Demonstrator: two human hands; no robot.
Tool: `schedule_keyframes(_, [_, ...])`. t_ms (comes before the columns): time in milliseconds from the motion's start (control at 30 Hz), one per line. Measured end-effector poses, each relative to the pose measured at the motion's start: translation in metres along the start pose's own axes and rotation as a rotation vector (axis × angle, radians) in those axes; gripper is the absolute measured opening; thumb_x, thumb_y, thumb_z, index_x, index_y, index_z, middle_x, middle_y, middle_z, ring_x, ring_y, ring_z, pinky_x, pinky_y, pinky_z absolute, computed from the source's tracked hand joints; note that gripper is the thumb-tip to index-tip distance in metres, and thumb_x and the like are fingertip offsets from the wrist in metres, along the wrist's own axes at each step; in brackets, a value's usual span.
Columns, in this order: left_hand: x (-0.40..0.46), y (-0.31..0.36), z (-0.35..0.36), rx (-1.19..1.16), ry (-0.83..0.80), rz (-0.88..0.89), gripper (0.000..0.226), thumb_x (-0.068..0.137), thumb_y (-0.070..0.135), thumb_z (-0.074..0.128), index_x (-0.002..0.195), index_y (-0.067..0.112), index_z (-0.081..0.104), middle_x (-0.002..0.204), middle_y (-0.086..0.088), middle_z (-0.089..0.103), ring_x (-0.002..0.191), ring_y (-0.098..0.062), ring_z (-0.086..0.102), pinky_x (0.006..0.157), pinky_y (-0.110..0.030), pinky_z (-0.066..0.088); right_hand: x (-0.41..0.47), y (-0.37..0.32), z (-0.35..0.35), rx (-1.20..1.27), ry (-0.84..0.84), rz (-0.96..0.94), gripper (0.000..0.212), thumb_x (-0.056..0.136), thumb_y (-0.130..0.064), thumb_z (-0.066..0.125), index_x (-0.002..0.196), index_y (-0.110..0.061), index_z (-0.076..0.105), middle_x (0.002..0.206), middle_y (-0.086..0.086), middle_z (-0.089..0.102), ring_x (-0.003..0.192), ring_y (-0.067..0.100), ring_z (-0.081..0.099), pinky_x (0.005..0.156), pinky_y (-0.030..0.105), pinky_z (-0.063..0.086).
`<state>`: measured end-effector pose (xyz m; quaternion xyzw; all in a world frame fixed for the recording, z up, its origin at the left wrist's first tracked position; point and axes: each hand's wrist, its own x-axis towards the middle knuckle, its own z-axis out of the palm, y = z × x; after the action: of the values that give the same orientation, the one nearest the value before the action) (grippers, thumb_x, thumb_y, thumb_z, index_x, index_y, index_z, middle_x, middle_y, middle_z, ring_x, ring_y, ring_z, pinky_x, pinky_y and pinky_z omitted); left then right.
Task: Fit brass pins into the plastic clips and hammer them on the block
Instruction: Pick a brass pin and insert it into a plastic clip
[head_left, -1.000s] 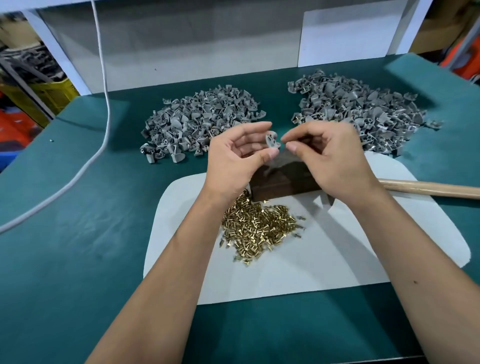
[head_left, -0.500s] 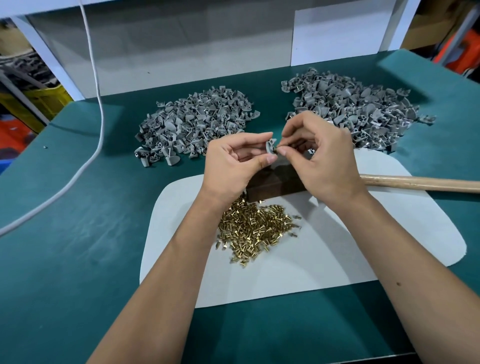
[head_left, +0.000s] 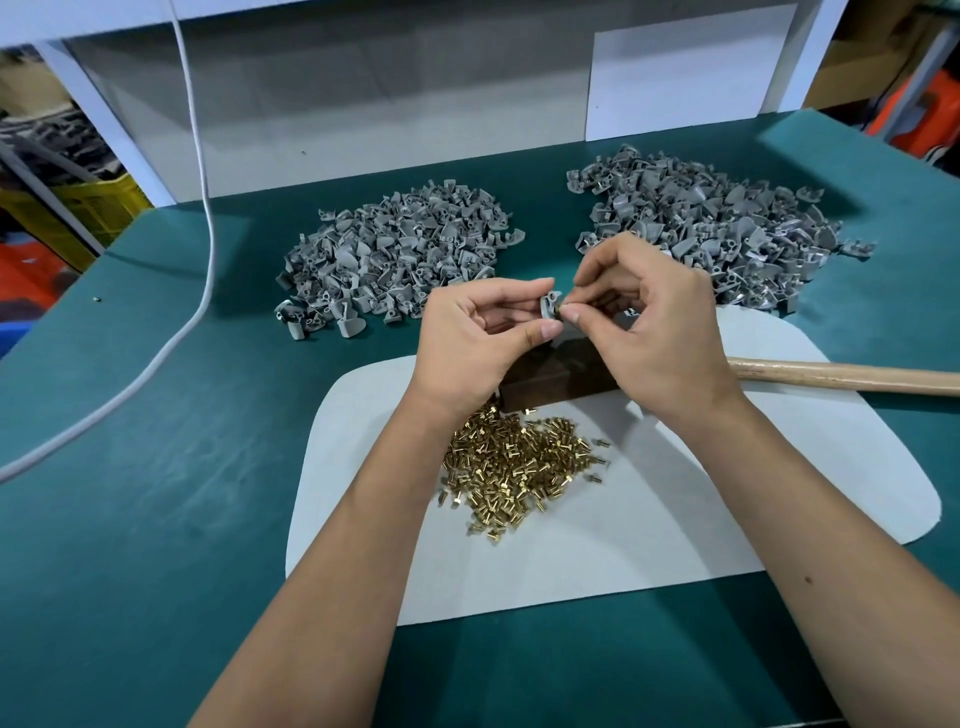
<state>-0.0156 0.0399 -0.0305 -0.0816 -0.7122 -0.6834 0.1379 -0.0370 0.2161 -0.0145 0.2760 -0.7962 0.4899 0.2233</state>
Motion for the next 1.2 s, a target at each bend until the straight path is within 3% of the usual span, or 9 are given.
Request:
schedule_keyframes(233, [-0.0011,0.0012,0.0033,0.014,0.009,0.003,0.038,0.071,-0.008,0.086,0.101,0.013,0.077,0.083,0.0,0.078,0.08,-0.013,0.072,0.079,-0.022,0.059,-0.0013,-0.0047,0.0014,0.012,-0.018,0.057,0.029,0.079,0.002,0.077,0.096,-0.013,0.059,0.077,-0.007,0.069,0.074,0.011,0.068,0.069,0.027,0.057])
schedule_keyframes(600, [-0.0029,-0.0007,0.0097,0.084,0.077,-0.003,0.036,0.071,-0.01,0.086,0.102,0.003,0.076,0.092,-0.015,0.078,0.081,-0.018,0.073,0.083,-0.028,0.061,-0.0012,-0.0068,0.007,-0.055,-0.013,0.082,0.027,0.078,0.006,0.075,0.086,-0.015,0.06,0.075,-0.006,0.064,0.07,0.01,0.065,0.064,0.02,0.054])
schedule_keyframes(867, [-0.0014,-0.0018,0.0038,0.032,0.086,-0.01,0.035,0.07,-0.006,0.088,0.102,0.002,0.076,0.092,-0.017,0.077,0.08,-0.018,0.072,0.082,-0.031,0.061,0.0,-0.0036,-0.0012,-0.004,-0.053,0.059,0.022,0.084,0.0,0.075,0.099,-0.014,0.068,0.085,-0.005,0.072,0.084,0.008,0.071,0.077,0.025,0.059])
schedule_keyframes(1200, [-0.0021,-0.0026,0.002,-0.017,0.063,-0.002,0.034,0.068,-0.001,0.09,0.097,0.011,0.077,0.09,-0.015,0.079,0.083,-0.027,0.075,0.085,-0.038,0.061,0.0001,-0.0004,-0.0024,-0.2,-0.07,-0.064,0.006,0.087,-0.009,0.077,0.091,-0.013,0.079,0.084,-0.006,0.073,0.078,0.005,0.065,0.078,0.009,0.045])
